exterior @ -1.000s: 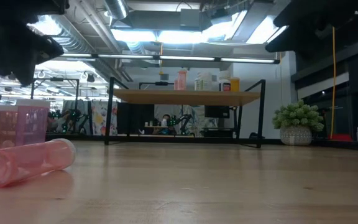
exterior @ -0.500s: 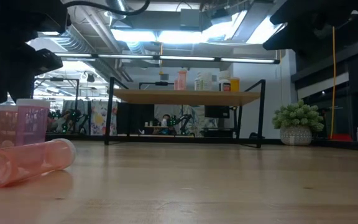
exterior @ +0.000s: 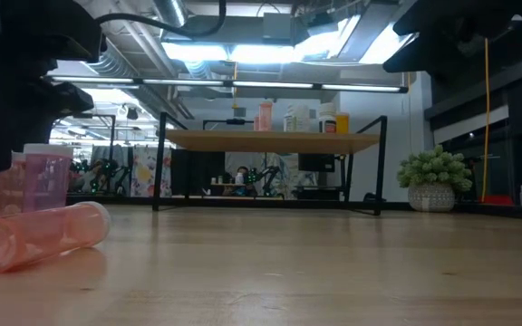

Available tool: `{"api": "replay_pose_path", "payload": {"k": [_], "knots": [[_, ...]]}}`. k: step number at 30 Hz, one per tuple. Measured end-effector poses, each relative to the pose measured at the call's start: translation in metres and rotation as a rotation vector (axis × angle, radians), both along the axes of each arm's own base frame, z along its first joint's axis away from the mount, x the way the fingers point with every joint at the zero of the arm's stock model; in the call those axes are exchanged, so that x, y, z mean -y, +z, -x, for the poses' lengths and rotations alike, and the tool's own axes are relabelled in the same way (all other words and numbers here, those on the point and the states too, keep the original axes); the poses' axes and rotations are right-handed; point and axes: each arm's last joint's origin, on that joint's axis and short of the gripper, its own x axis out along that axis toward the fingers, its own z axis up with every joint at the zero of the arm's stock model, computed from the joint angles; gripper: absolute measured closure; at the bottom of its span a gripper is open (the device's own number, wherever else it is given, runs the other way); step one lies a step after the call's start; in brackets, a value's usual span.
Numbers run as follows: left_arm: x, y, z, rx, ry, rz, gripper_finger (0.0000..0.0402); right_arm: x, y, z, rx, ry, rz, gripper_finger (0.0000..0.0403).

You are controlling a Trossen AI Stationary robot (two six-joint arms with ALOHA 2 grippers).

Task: Pick and place medicine bottles onto shelf by color
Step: Put the small light orange pill bottle on the shelf

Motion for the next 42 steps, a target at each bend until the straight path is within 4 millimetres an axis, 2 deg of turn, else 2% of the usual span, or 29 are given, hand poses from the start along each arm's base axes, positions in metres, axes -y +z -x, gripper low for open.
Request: {"api": "replay_pose_path", "payload": {"k": [8,13,19,24,29,34,39,42], "knots": [[-0.001,0.0,0.0,0.015,0.023,-0.02,0.0266,0.0,0.0,0.0,0.0,-0.001,-0.001,0.0173],[-0.001,0.004,-0.002,0.044,0.055,-0.04,0.0286,0.0,0.0,0.0,0.0,0.0,0.001,0.0173],[-0.001,0.032,-0.014,0.088,0.046,-0.096,0.0295,0.0,0.0,0.0,0.0,0.0,0.001,0.0173],[-0.018,0.069,-0.028,0.108,0.033,-0.259,0.0294,0.0,0.0,0.0,0.0,0.001,0.001,0.0173],[-0.054,0.121,-0.045,0.125,0.021,-0.422,0.0294,0.0,0.0,0.0,0.0,0.001,0.001,0.0173],[-0.112,0.175,-0.056,0.169,0.053,-0.528,0.0294,0.0,0.0,0.0,-0.001,0.002,0.002,0.0173],[-0.187,0.222,-0.047,0.241,0.187,-0.528,0.0294,0.0,0.0,0.0,-0.001,0.006,0.01,0.0173],[-0.232,0.237,-0.032,0.267,0.298,-0.514,0.0294,0.0,0.0,0.0,-0.001,0.017,0.029,0.0173]]}}
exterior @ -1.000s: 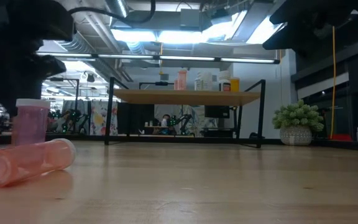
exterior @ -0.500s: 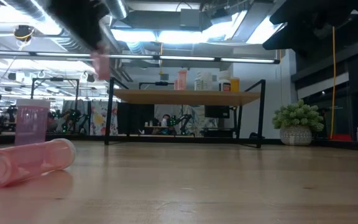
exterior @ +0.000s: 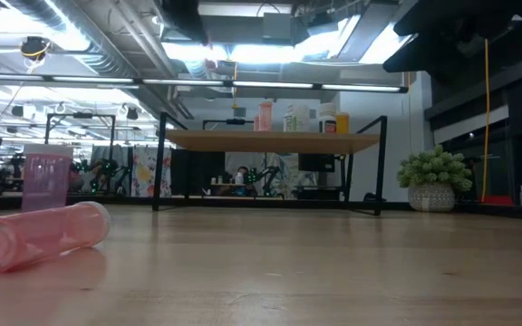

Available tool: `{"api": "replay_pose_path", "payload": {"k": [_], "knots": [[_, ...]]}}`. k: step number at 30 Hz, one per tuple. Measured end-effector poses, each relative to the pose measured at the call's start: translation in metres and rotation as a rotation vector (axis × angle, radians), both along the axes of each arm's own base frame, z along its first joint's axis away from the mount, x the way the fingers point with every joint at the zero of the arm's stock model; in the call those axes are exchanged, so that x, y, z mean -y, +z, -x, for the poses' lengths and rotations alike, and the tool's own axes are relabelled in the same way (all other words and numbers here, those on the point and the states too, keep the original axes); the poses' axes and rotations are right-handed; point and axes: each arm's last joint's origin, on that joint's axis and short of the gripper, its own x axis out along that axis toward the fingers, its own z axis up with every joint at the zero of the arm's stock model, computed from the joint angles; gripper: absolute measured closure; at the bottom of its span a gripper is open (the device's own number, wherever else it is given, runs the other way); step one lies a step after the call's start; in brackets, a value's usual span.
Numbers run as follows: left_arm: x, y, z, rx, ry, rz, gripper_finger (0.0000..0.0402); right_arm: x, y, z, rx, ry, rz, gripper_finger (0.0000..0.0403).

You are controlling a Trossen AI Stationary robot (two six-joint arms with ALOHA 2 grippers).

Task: Pick and place medicine bottles onto shelf by color
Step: Put the small light orange pill bottle on the shelf

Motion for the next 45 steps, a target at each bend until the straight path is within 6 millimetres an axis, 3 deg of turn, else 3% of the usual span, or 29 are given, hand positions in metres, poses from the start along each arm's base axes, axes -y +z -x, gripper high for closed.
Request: {"api": "replay_pose_path", "payload": {"k": [6,12,18,25,45], "knots": [[-0.068,-0.014,0.016,0.051,0.114,0.163,0.0294,0.0,0.0,0.0,0.0,0.01,0.018,0.0173],[-0.101,-0.048,-0.002,-0.013,0.169,0.271,0.0294,0.0,0.0,0.0,0.001,0.027,0.047,0.0173],[-0.109,-0.071,-0.02,-0.072,0.164,0.312,0.0294,0.0,0.0,0.0,0.0,0.023,0.041,0.0173],[-0.113,-0.084,-0.029,-0.088,0.195,0.357,0.0294,0.0,0.0,0.0,0.0,0.022,0.039,0.0173],[-0.109,-0.084,-0.031,-0.093,0.208,0.369,0.0274,-0.001,-0.001,0.0,-0.013,0.056,0.024,0.0173]]}}
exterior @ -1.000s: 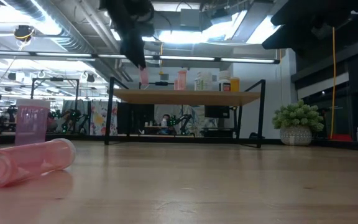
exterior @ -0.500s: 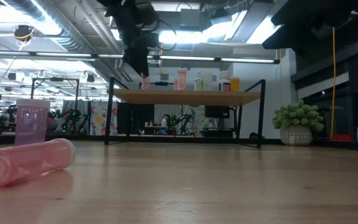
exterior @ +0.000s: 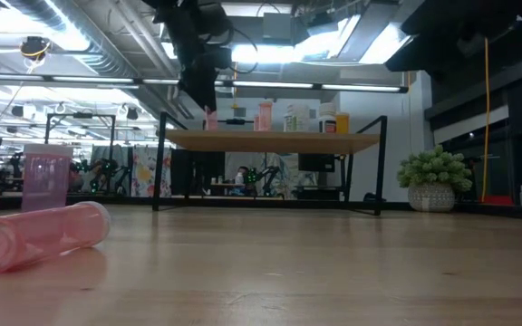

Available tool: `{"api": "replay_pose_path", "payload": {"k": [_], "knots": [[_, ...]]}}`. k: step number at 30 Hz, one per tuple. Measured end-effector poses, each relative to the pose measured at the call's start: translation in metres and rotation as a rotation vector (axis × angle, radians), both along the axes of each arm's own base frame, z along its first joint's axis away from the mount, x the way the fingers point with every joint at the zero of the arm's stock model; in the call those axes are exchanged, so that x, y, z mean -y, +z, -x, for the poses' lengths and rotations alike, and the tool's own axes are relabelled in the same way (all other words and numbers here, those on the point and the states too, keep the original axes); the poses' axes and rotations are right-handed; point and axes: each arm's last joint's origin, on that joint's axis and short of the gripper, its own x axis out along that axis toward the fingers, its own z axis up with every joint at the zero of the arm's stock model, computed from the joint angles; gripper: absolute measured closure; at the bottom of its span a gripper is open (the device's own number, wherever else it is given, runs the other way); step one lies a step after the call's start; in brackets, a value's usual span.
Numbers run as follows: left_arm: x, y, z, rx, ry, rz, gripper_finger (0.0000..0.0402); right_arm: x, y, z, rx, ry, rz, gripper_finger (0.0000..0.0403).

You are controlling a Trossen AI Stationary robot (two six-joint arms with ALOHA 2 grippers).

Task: Pick and place medicine bottles onto shelf by color
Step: Put the small light orange pill bottle on the shelf, then put the small orange pill bottle on the shelf

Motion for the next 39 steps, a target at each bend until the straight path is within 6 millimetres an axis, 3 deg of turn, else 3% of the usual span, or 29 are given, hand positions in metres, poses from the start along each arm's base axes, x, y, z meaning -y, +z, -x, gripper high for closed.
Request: {"api": "replay_pose_path", "payload": {"k": [9,26,34,39], "knots": [[0.006,-0.001,-0.003,-0.05,0.013,-0.031,0.0236,0.0,0.0,0.0,-0.002,0.005,-0.003,0.0173],[0.004,0.004,-0.003,-0.034,0.029,-0.069,0.0233,0.0,-0.003,0.002,-0.038,0.01,-0.027,0.0173],[0.01,0.042,-0.005,0.05,0.03,-0.12,0.0233,0.0,-0.004,0.002,-0.049,0.001,-0.038,0.0173],[0.04,0.071,-0.003,0.065,0.036,0.001,0.0233,0.0,-0.004,0.002,-0.049,0.0,-0.039,0.0173]]}}
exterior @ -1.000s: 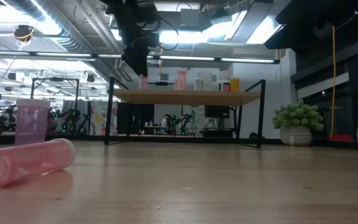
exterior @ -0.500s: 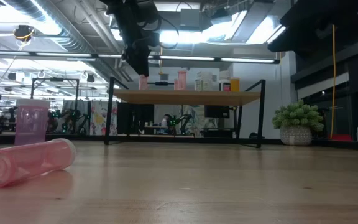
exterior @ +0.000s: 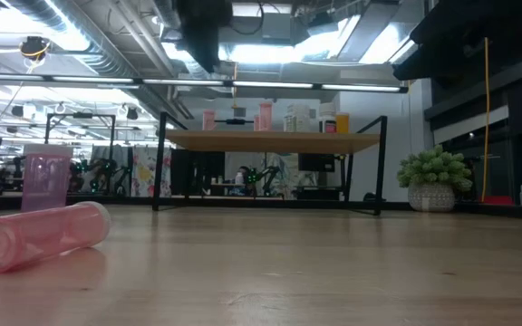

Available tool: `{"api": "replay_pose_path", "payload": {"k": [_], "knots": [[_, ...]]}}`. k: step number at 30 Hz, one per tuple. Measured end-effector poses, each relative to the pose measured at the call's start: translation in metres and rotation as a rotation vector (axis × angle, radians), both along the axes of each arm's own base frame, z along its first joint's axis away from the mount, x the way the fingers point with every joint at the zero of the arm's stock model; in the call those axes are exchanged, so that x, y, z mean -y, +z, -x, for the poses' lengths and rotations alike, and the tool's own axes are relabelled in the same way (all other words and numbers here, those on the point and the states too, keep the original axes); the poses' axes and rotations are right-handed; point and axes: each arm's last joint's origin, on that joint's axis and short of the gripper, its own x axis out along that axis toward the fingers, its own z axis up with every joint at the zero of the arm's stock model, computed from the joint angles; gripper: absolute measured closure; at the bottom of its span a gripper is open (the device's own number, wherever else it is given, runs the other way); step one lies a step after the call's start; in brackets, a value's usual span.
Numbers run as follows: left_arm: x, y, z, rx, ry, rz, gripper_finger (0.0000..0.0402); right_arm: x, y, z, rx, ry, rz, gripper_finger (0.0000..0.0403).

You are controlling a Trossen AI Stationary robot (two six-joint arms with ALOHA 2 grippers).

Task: Pick and place medicine bottles onto shelf by color
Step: Put the small orange pill bottle on the shelf

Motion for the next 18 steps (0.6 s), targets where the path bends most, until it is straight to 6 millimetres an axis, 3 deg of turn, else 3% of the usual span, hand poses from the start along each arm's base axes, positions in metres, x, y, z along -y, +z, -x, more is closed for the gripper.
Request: {"api": "replay_pose_path", "payload": {"k": [8,18], "knots": [[0.081,0.003,0.001,-0.183,-0.193,0.347,0.0236,0.0,0.0,0.0,0.001,0.0,0.0,0.0173],[0.189,0.0,-0.012,-0.247,-0.412,0.397,0.0238,-0.002,0.0,0.0,-0.012,0.025,-0.053,0.0173]]}}
